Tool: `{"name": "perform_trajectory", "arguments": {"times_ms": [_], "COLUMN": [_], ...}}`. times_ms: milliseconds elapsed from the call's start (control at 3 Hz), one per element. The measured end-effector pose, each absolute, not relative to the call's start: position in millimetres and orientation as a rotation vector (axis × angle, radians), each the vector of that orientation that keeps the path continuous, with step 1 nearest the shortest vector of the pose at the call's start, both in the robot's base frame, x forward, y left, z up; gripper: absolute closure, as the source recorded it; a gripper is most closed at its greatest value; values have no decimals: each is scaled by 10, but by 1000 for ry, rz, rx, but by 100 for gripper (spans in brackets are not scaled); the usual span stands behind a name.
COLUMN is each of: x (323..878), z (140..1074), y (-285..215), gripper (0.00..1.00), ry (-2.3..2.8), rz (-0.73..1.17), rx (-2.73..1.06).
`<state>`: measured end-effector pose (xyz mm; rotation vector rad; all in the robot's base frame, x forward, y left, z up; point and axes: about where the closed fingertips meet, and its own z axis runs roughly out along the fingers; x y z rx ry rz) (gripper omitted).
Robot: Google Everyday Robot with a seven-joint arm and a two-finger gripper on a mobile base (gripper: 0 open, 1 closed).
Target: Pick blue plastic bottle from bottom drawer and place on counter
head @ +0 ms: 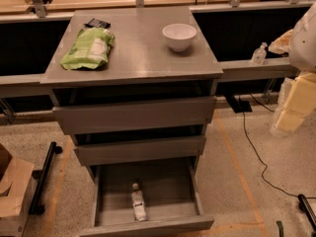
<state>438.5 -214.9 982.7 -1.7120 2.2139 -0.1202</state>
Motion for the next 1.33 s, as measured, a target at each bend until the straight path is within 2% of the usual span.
{"name": "perform_trajectory", "arguments": {"times_ms": [667,1000,1333], "x": [4487,4655,4654], "z": [9642,9278,9303], "y": [-2196,-2304,-2290], "gripper": [0,0,0], "ry": [2260,2376,2407], "rz": [-115,-79,-69], "rx": [-1639,-1478,-1412]}}
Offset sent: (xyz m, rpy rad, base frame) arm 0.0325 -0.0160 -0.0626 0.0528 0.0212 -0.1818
